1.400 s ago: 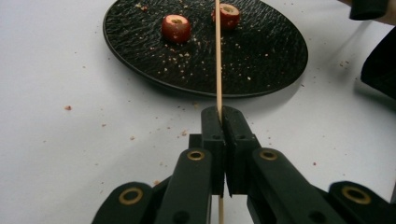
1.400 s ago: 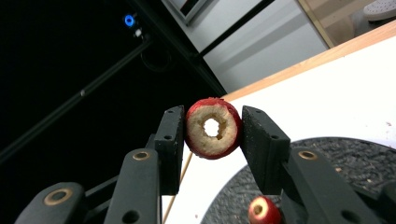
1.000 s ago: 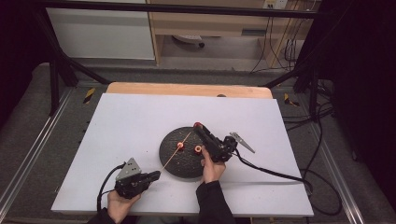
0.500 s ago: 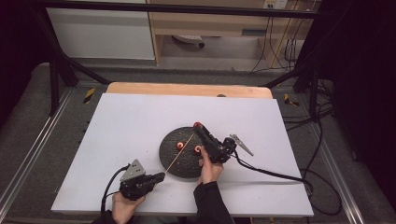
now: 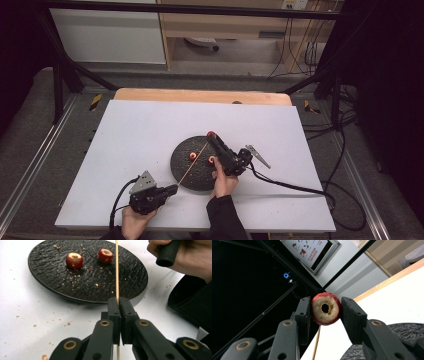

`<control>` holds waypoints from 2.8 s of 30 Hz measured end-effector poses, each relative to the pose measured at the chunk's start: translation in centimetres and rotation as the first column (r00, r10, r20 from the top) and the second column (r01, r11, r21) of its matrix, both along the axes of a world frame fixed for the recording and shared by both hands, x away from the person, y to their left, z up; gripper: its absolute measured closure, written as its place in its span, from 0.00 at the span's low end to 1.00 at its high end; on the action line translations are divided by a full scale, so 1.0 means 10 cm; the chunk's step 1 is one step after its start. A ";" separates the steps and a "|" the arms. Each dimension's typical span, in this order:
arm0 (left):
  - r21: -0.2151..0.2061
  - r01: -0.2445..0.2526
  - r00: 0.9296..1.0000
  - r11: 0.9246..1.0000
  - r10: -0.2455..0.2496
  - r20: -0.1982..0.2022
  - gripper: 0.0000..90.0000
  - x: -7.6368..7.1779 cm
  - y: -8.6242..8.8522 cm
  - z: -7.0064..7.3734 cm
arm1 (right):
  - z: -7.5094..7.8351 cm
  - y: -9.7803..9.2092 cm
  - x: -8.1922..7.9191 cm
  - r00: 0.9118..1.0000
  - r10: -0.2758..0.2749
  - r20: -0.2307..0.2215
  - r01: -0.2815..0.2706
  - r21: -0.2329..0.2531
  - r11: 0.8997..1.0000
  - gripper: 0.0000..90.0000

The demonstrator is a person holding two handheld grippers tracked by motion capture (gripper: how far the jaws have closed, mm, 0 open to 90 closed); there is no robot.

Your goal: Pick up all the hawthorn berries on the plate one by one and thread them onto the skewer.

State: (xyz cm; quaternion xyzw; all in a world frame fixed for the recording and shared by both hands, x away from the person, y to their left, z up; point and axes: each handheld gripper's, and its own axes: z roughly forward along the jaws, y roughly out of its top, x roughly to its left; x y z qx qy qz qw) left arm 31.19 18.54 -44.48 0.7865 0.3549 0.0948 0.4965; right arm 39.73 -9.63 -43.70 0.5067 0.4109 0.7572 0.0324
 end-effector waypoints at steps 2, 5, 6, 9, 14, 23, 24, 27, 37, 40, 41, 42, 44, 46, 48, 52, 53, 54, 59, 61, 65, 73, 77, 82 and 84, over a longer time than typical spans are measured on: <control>0.002 0.000 1.000 1.000 0.000 -0.001 0.97 -0.01 -0.02 0.00 | 0.00 0.00 0.00 1.000 -0.006 0.003 0.006 0.002 1.000 0.68; -0.007 -0.006 1.000 1.000 0.006 -0.007 0.97 -0.02 -0.05 0.00 | 0.01 0.00 0.00 1.000 -0.007 0.007 0.007 0.004 1.000 0.68; -0.008 -0.007 1.000 1.000 0.007 -0.005 0.97 -0.02 -0.06 0.00 | 0.01 0.00 0.00 1.000 -0.008 0.010 0.008 0.008 1.000 0.68; -0.015 -0.011 1.000 1.000 0.011 -0.001 0.97 -0.03 -0.07 0.01 | 0.02 -0.01 0.00 1.000 -0.010 0.011 0.010 0.010 1.000 0.68; -0.019 -0.012 1.000 1.000 0.012 0.002 0.97 -0.03 -0.06 0.01 | 0.02 -0.01 0.00 1.000 -0.008 0.015 0.008 0.008 1.000 0.68; -0.018 -0.010 1.000 1.000 0.010 0.002 0.97 -0.03 -0.06 0.00 | 0.02 -0.01 0.00 1.000 -0.006 0.012 0.006 0.011 1.000 0.68; -0.017 -0.010 1.000 1.000 0.010 0.002 0.97 -0.03 -0.06 0.00 | 0.02 -0.01 0.00 1.000 -0.006 0.012 0.006 0.011 1.000 0.68; -0.016 -0.010 1.000 1.000 0.010 0.005 0.97 -0.04 -0.06 0.00 | 0.03 -0.02 0.00 1.000 -0.008 0.015 0.007 0.012 1.000 0.68; -0.019 -0.017 1.000 1.000 0.017 0.001 0.97 -0.03 -0.08 0.00 | 0.02 -0.01 0.00 1.000 -0.004 0.014 0.004 0.026 1.000 0.68; -0.017 -0.015 1.000 1.000 0.015 -0.002 0.97 -0.03 -0.11 -0.01 | 0.02 -0.01 0.00 1.000 -0.006 0.016 0.006 0.027 1.000 0.68; -0.016 -0.017 1.000 1.000 0.017 0.000 0.97 -0.04 -0.12 -0.01 | 0.02 -0.01 0.00 1.000 -0.006 0.016 0.006 0.027 1.000 0.68; -0.015 -0.018 1.000 1.000 0.018 0.004 0.97 -0.05 -0.12 -0.01 | 0.02 -0.01 0.00 1.000 -0.008 0.017 0.008 0.025 1.000 0.68; -0.018 -0.023 1.000 1.000 0.023 0.006 0.97 -0.05 -0.11 0.00 | 0.03 -0.01 0.00 1.000 -0.006 0.018 0.006 0.026 1.000 0.68; -0.024 -0.027 1.000 0.999 0.027 0.006 0.97 -0.04 -0.10 0.00 | 0.03 -0.02 0.00 1.000 -0.005 0.021 0.005 0.025 1.000 0.68; -0.025 -0.026 1.000 0.999 0.026 0.008 0.97 -0.04 -0.10 0.00 | 0.04 -0.02 0.00 1.000 -0.003 0.021 0.003 0.023 1.000 0.68; -0.023 -0.028 1.000 0.999 0.028 0.011 0.97 -0.05 -0.10 0.00 | 0.04 -0.02 0.00 1.000 -0.004 0.021 0.003 0.027 1.000 0.68; -0.025 -0.028 1.000 0.999 0.028 0.010 0.97 -0.05 -0.10 0.00 | 0.04 -0.02 0.00 1.000 -0.004 0.021 0.003 0.027 1.000 0.68; -0.026 -0.027 1.000 0.999 0.027 0.009 0.97 -0.05 -0.10 0.00 | 0.05 -0.02 0.00 1.000 -0.001 0.021 0.000 0.029 1.000 0.68; -0.020 -0.023 1.000 1.000 0.023 0.012 0.97 -0.05 -0.11 0.00 | 0.05 -0.02 0.00 1.000 0.000 0.019 -0.001 0.032 0.999 0.68; -0.019 -0.025 1.000 1.000 0.025 0.012 0.97 -0.05 -0.11 0.00 | 0.05 -0.02 0.00 1.000 -0.003 0.019 0.002 0.031 1.000 0.68; -0.022 -0.027 1.000 0.999 0.027 0.011 0.97 -0.05 -0.11 0.00 | 0.04 -0.02 0.00 1.000 -0.001 0.019 0.000 0.033 0.999 0.68; -0.029 -0.039 0.999 0.999 0.039 0.000 0.97 -0.04 -0.15 -0.01 | 0.02 -0.01 -0.01 1.000 0.005 0.016 -0.006 0.038 0.999 0.68; -0.042 -0.061 0.998 0.997 0.061 0.000 0.97 -0.05 -0.22 0.00 | 0.00 0.00 -0.01 1.000 0.004 0.014 -0.005 0.038 0.999 0.68; -0.061 -0.085 0.996 0.994 0.085 -0.003 0.97 -0.05 -0.28 0.01 | -0.01 0.01 -0.03 1.000 0.008 0.013 -0.008 0.041 0.999 0.68; -0.066 -0.086 0.996 0.994 0.086 0.001 0.97 -0.04 -0.30 0.01 | -0.01 0.01 -0.03 1.000 0.008 0.015 -0.009 0.043 0.999 0.68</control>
